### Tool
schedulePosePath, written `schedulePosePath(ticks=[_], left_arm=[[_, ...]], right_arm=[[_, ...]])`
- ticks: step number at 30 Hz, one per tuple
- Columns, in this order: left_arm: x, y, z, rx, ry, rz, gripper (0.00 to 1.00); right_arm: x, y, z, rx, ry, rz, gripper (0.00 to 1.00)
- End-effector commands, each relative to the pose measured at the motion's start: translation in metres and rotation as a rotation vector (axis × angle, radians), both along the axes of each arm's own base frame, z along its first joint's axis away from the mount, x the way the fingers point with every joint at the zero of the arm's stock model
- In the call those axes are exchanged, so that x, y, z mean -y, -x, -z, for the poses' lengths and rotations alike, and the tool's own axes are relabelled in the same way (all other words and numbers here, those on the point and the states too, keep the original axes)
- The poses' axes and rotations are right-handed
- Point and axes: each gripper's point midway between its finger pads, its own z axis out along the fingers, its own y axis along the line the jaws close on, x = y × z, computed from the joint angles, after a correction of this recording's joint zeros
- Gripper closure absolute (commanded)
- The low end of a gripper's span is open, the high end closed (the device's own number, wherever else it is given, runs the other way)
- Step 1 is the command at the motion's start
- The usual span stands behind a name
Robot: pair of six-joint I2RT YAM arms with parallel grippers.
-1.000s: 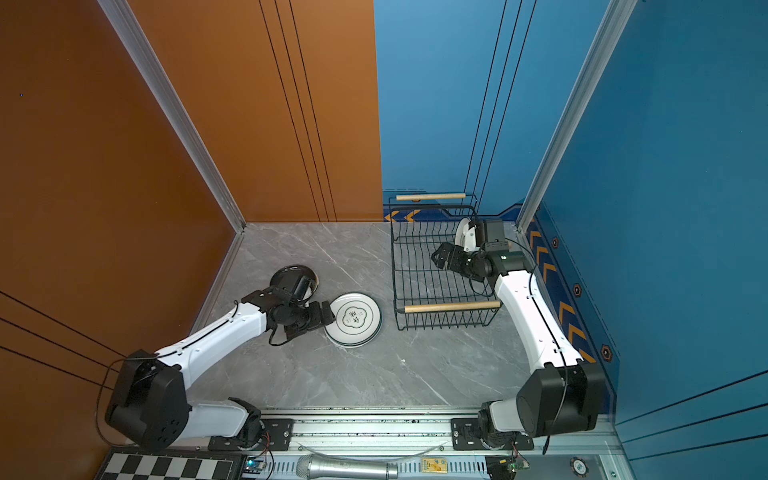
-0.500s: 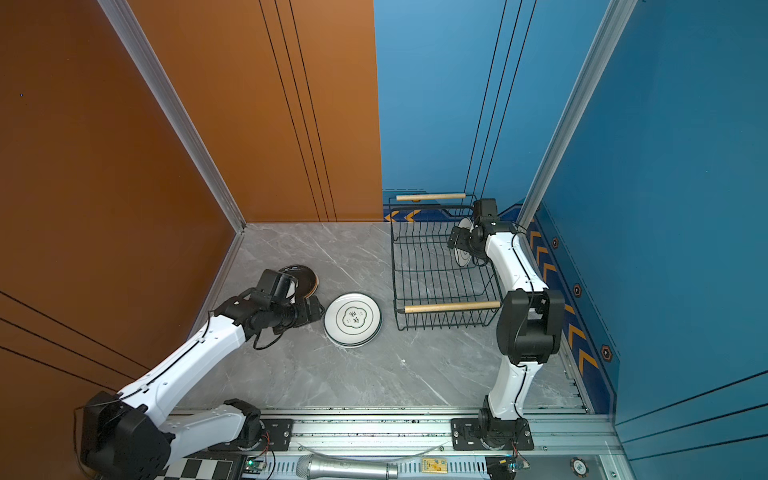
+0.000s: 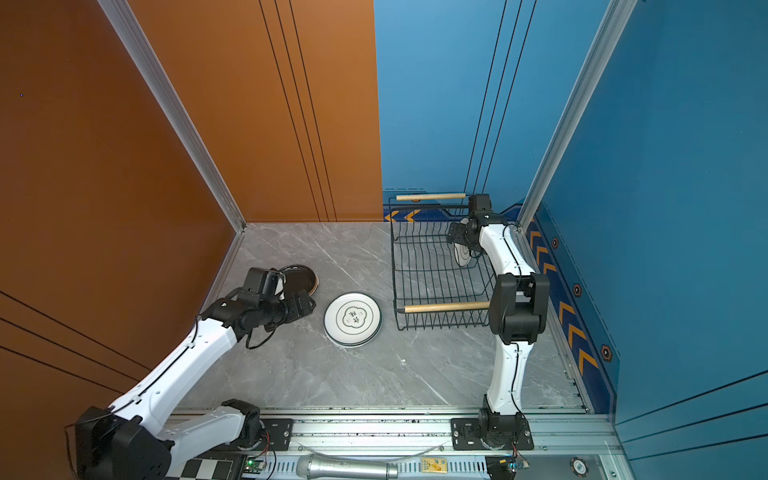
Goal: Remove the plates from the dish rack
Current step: 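Grasp the last white plate in the rack with the right gripper and lift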
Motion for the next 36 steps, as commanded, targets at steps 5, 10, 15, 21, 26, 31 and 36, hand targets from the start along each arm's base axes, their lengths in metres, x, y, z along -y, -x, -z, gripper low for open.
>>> schedulePosePath(ticks=[5, 10, 15, 21, 26, 31, 36], left_arm=[[-0.003, -0.003, -0.006, 0.029, 0.008, 0.0, 0.02], [0.0, -0.004, -0.002, 0.022, 0.026, 0.0, 0.02], [0.001, -0.004, 0.0, 0.02, 0.033, -0.001, 0.02], [0.001, -0.004, 0.002, 0.016, 0.037, 0.0, 0.02], [0.001, -0.004, 0.0, 0.025, 0.041, 0.004, 0.02], [0.001, -0.003, 0.001, 0.022, 0.043, 0.003, 0.02], [0.001, -0.003, 0.002, 0.023, 0.045, 0.002, 0.02]], right_arm=[[0.011, -0.015, 0.003, 0.03, 0.075, -0.02, 0.02], [0.01, -0.018, 0.007, 0.029, 0.084, -0.038, 0.18], [0.01, -0.02, 0.012, 0.025, 0.084, -0.044, 0.31], [0.012, -0.021, 0.017, 0.016, 0.102, -0.043, 0.36], [0.017, -0.022, 0.023, 0.006, 0.14, -0.045, 0.46], [0.017, -0.023, 0.03, -0.006, 0.157, -0.056, 0.55], [0.016, -0.023, 0.034, -0.012, 0.171, -0.066, 0.73]])
